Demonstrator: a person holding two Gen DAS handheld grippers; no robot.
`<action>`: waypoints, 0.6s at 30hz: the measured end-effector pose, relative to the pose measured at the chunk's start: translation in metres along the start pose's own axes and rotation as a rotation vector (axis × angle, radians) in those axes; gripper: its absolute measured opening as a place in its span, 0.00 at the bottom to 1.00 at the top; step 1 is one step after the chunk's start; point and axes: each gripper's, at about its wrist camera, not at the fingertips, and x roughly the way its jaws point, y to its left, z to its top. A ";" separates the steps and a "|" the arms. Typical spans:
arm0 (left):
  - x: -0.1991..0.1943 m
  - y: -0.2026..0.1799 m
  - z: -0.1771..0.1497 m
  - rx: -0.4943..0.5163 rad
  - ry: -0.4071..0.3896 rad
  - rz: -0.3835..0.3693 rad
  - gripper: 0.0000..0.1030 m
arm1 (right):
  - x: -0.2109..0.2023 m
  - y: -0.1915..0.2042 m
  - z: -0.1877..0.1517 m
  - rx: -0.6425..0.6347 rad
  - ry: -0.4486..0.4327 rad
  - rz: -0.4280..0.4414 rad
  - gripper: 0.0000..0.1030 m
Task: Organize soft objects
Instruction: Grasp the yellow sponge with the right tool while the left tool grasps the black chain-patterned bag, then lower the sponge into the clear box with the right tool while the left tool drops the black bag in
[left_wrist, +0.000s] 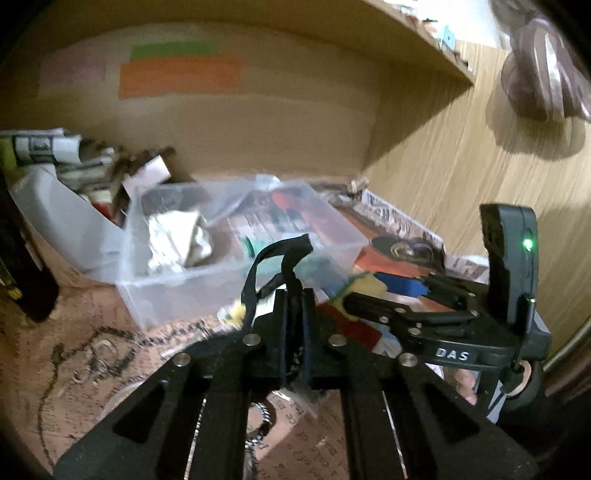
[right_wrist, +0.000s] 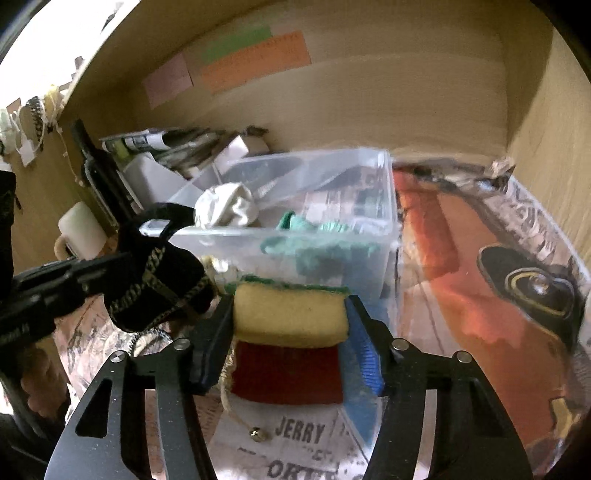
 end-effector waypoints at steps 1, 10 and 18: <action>-0.005 0.001 0.004 0.002 -0.018 0.008 0.05 | -0.003 0.000 0.001 -0.003 -0.009 -0.001 0.54; -0.031 0.016 0.037 0.016 -0.129 0.060 0.05 | -0.027 0.003 0.022 -0.023 -0.102 -0.014 0.54; -0.041 0.024 0.070 0.018 -0.190 0.072 0.05 | -0.038 0.005 0.047 -0.045 -0.183 -0.024 0.54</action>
